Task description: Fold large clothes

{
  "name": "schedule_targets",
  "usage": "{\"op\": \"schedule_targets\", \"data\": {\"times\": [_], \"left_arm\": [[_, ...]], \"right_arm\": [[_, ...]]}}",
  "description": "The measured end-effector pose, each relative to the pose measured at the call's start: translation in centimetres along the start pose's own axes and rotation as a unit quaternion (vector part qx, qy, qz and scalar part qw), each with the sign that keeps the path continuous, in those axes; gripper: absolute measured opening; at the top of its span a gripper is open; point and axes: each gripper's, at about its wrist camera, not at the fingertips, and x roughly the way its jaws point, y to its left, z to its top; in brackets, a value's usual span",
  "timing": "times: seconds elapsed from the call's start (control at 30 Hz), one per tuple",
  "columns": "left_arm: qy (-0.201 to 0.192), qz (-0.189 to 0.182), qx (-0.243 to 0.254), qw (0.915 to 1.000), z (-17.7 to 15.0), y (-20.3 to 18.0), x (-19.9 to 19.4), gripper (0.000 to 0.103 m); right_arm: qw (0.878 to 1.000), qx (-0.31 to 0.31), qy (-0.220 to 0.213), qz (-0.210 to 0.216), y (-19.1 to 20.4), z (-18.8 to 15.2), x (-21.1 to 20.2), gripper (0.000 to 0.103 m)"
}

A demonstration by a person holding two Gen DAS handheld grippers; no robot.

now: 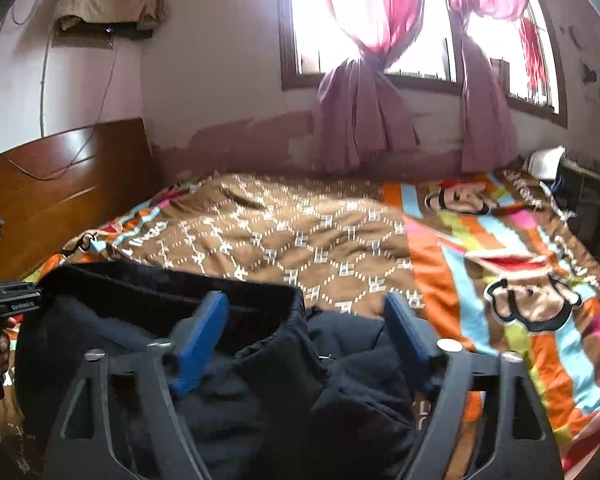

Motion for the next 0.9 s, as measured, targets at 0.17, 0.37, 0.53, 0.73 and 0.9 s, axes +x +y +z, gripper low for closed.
{"op": "schedule_targets", "data": {"times": [0.17, 0.37, 0.53, 0.73, 0.9], "left_arm": [[-0.084, -0.012, -0.029, 0.9959, 0.8, 0.9, -4.7, 0.103], [-0.105, -0.037, -0.010, 0.9938, 1.3, 0.7, -8.2, 0.103], [-0.095, -0.048, 0.053, 0.9929, -2.1, -0.8, -8.7, 0.103], [-0.026, -0.079, 0.094, 0.9920, -8.0, -1.7, -6.8, 0.103], [0.006, -0.067, 0.126, 0.9897, -9.9, -2.3, -3.8, 0.103]], "right_arm": [[1.000, -0.008, 0.000, 0.023, 0.9, 1.0, -2.7, 0.085], [0.999, -0.009, 0.020, 0.047, 2.4, 0.1, -4.8, 0.085], [0.991, 0.008, 0.067, 0.117, 3.5, -1.9, -5.5, 0.086], [0.975, -0.004, 0.163, 0.154, 5.1, -6.4, -4.2, 0.086], [0.971, -0.027, 0.207, 0.112, 5.2, -10.2, -2.6, 0.086]]}}
